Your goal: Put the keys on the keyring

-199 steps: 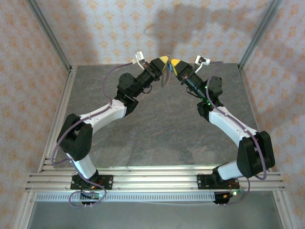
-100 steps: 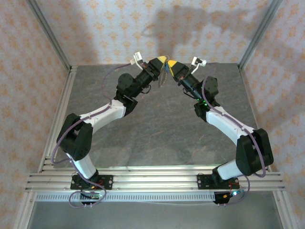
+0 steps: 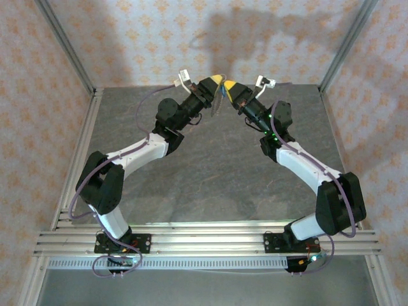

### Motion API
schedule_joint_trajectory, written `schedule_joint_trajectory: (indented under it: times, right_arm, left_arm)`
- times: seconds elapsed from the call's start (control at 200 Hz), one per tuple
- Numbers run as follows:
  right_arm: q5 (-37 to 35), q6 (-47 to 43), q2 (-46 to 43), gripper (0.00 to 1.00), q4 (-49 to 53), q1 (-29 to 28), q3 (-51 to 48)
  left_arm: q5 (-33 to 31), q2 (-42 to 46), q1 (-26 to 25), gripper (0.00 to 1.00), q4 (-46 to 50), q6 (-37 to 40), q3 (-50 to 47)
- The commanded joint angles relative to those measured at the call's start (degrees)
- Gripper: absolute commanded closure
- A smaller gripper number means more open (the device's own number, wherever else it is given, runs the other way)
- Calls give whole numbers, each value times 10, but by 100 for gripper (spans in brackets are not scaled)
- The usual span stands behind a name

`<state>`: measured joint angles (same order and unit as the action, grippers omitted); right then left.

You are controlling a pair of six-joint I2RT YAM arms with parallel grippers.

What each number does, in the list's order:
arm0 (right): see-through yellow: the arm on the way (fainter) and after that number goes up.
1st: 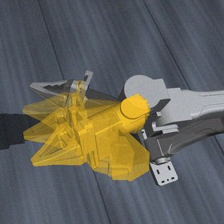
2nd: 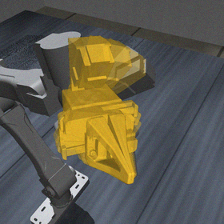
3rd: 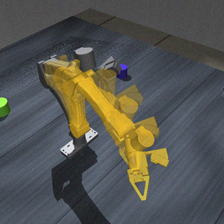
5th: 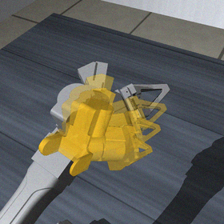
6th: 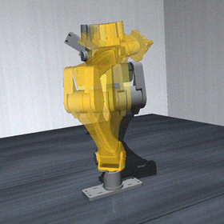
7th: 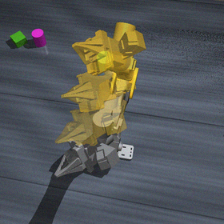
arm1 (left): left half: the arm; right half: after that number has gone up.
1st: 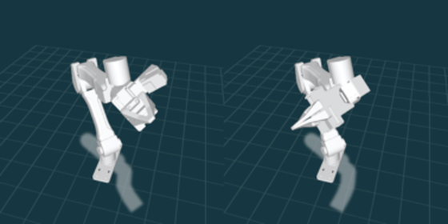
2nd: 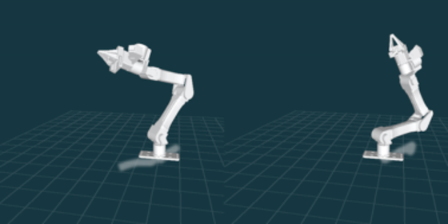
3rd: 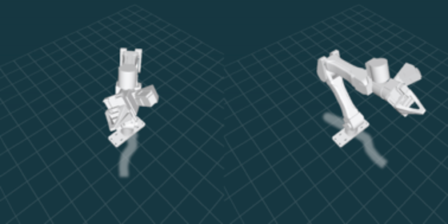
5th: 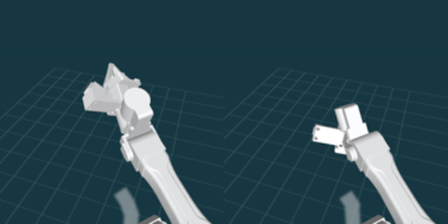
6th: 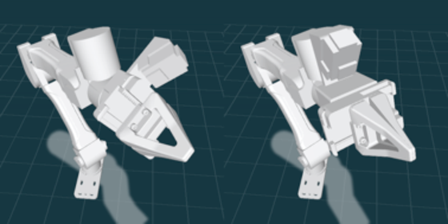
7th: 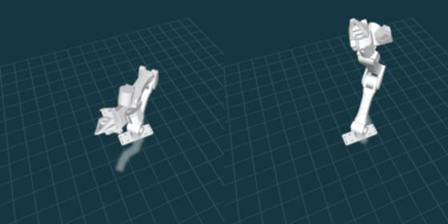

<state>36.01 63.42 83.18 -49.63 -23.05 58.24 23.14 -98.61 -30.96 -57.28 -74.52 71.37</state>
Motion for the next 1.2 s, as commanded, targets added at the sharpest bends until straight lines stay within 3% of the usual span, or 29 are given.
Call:
schedule_joint_trajectory:
  times: [0.0,0.365,0.53,1.196]
  right_arm:
    - [83,-2,21,100,62,-13,13]
    - [92,15,45,100,75,-3,21]
    - [119,38,80,100,47,-24,39]
    - [111,14,33,100,92,-8,19]
  left_arm:
    - [51,20,-15,100,-70,15,9]
    - [67,35,-17,100,-26,58,9]
    - [70,34,-23,100,-10,73,17]
    - [54,36,-26,100,2,80,5]
